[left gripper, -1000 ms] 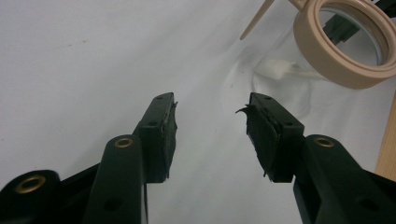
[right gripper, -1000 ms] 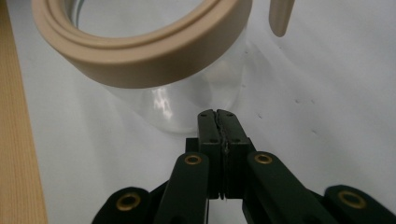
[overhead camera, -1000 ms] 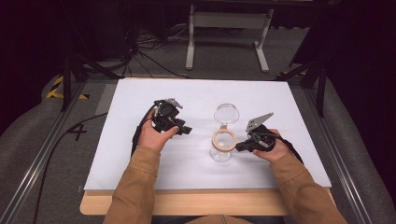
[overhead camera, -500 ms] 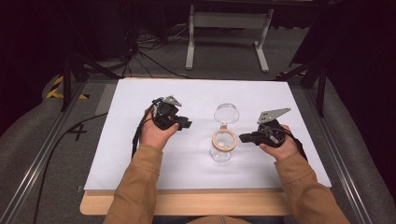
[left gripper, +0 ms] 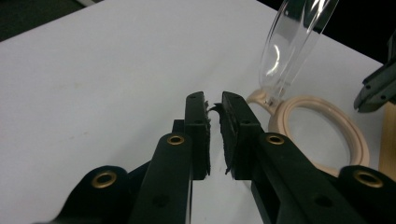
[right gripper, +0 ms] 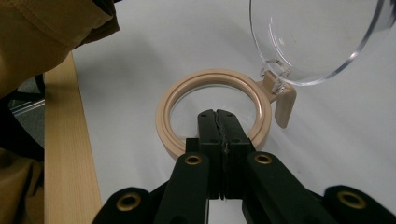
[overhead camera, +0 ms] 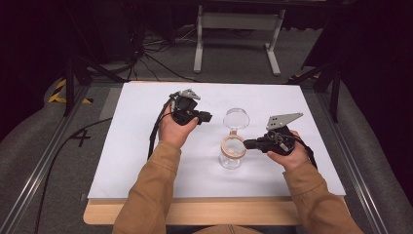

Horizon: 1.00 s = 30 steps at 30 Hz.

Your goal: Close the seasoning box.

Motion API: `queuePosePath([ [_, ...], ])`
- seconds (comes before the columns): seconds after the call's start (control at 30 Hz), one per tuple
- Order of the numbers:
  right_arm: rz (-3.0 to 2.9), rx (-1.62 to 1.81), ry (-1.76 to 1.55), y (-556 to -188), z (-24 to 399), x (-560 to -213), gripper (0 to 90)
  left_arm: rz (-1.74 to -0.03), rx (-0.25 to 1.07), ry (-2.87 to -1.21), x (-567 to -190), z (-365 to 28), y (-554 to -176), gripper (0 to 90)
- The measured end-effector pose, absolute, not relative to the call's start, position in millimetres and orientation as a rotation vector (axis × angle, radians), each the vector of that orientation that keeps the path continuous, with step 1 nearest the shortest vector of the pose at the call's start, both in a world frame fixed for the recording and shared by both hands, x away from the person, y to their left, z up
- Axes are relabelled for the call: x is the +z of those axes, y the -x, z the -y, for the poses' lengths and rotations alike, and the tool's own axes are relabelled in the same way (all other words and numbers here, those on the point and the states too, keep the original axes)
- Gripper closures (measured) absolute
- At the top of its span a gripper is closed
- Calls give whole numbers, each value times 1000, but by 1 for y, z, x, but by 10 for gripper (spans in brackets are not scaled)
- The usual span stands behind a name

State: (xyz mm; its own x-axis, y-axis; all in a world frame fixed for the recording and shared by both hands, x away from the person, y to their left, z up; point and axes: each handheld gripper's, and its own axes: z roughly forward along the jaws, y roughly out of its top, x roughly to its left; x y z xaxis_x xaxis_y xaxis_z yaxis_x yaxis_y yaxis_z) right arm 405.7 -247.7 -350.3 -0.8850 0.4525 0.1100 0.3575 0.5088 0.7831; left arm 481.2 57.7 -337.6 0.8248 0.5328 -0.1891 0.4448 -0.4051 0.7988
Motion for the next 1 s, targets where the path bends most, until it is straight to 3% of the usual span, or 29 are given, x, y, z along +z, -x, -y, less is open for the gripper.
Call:
queuePosePath([
  [0.47, -2609, 1352, -738, -404, 241, -351, 895, -715, 89, -2020, -336, -26, -496, 820],
  [1.0, -2533, 1427, -821, -408, 244, -349, 895, -663, 77, -2011, -334, -21, -488, 803],
])
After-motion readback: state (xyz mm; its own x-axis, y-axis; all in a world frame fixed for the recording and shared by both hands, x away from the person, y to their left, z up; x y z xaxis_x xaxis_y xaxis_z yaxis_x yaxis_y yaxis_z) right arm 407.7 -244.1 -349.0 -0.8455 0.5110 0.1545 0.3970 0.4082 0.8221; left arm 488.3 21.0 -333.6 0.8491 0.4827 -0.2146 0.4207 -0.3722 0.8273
